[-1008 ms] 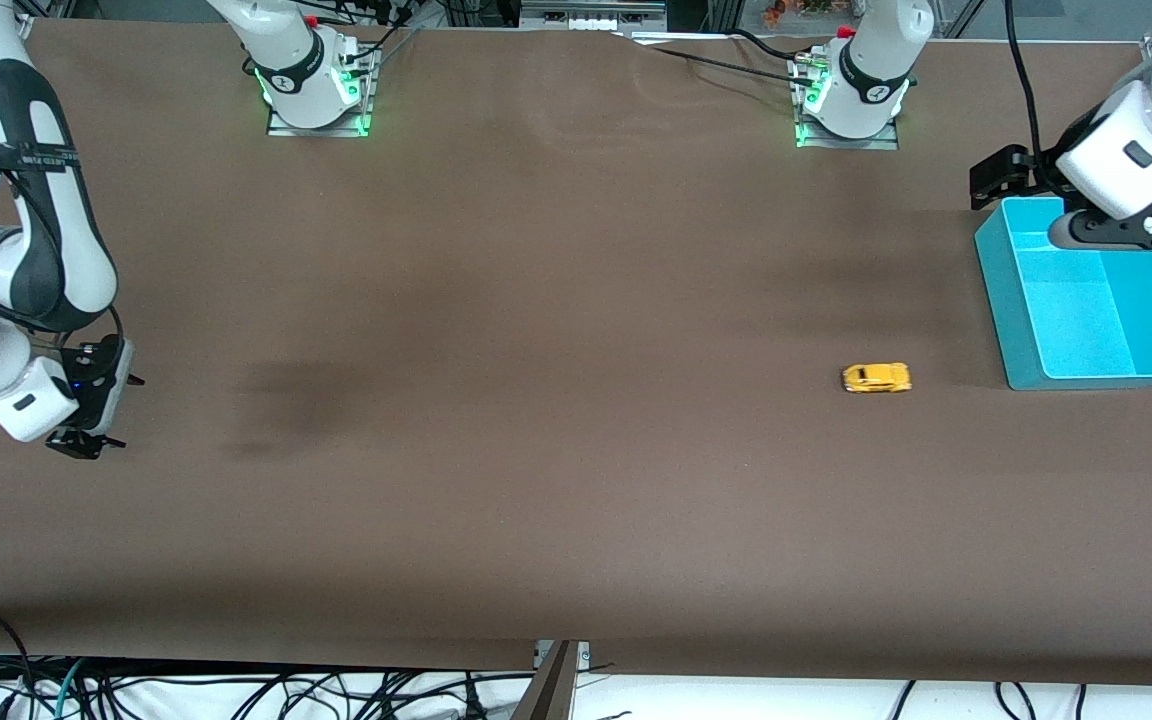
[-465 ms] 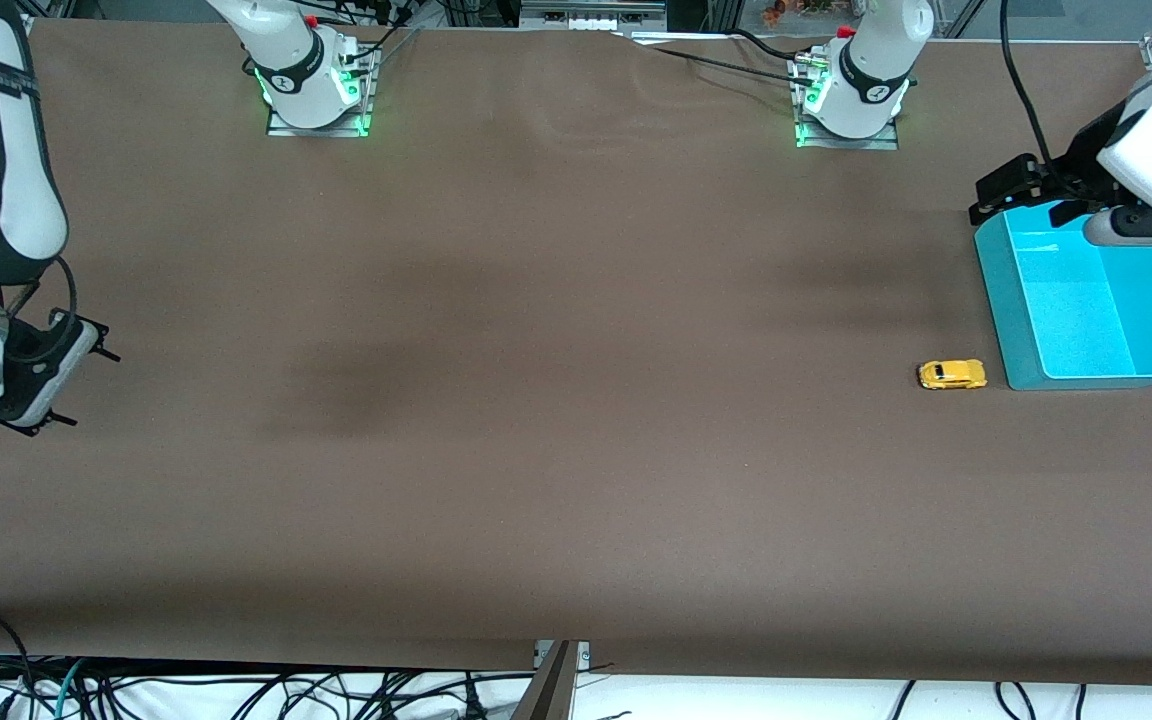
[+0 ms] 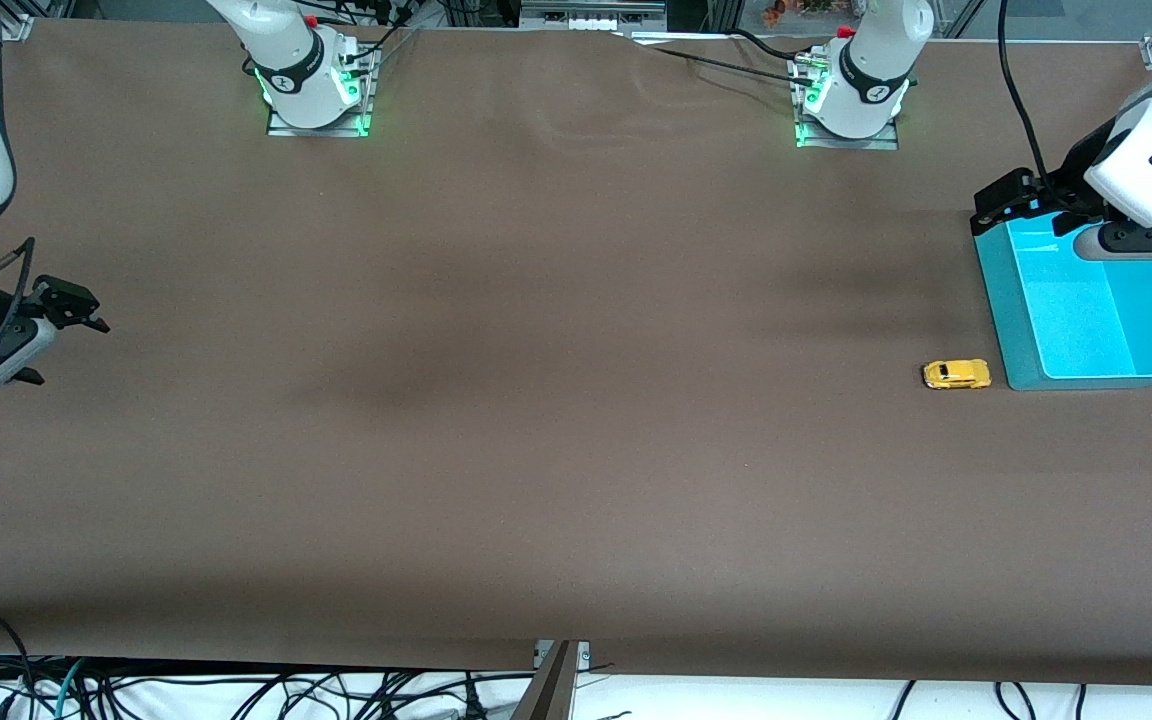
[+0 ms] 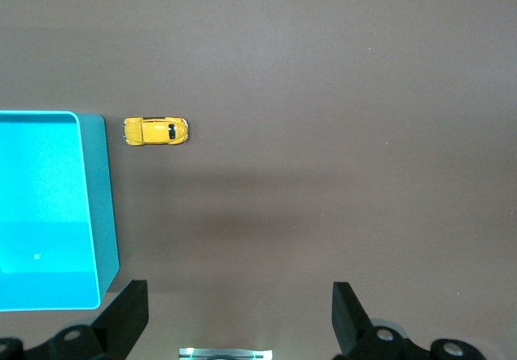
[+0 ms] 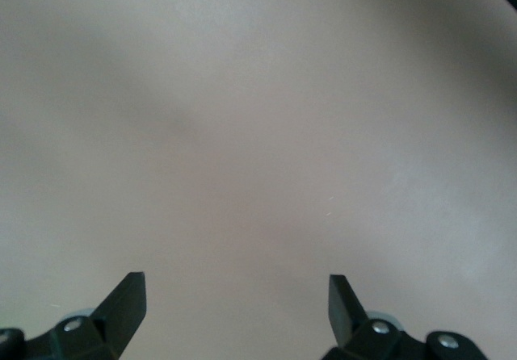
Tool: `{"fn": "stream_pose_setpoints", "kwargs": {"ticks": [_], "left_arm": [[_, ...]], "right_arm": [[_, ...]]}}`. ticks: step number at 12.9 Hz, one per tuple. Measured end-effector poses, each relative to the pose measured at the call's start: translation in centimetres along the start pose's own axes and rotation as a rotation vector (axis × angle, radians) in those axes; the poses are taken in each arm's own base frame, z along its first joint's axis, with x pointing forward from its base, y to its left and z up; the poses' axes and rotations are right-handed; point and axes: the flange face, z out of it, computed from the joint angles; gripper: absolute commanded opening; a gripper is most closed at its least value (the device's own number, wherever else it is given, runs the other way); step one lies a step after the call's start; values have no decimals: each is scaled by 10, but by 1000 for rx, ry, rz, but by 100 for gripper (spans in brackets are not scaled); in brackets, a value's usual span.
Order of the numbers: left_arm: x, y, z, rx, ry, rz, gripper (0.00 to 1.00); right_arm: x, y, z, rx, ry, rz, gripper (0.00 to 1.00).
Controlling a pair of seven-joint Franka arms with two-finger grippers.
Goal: Wind and store yellow beetle car
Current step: 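Move the left gripper down over the car beside the bin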
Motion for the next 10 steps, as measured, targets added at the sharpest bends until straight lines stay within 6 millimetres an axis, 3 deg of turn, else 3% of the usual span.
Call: {"fn": "stream_pose_setpoints", "kwargs": {"ticks": [3,6,8,10], "left_arm": [[2,-5,9,9,-43,-7,100],[25,-14,64,43,-158,-11,100],[39,-18,91,47,-181,4,100],[51,-34,114,33,-153,72,100]], "right_arm": [[11,-26,-26,39,-41,236,100],[17,-50,-39,58,-87,437,100],[18,-62,-44,65,-109,466,100],[24,-75,-45,69,-121,451,100]]}}
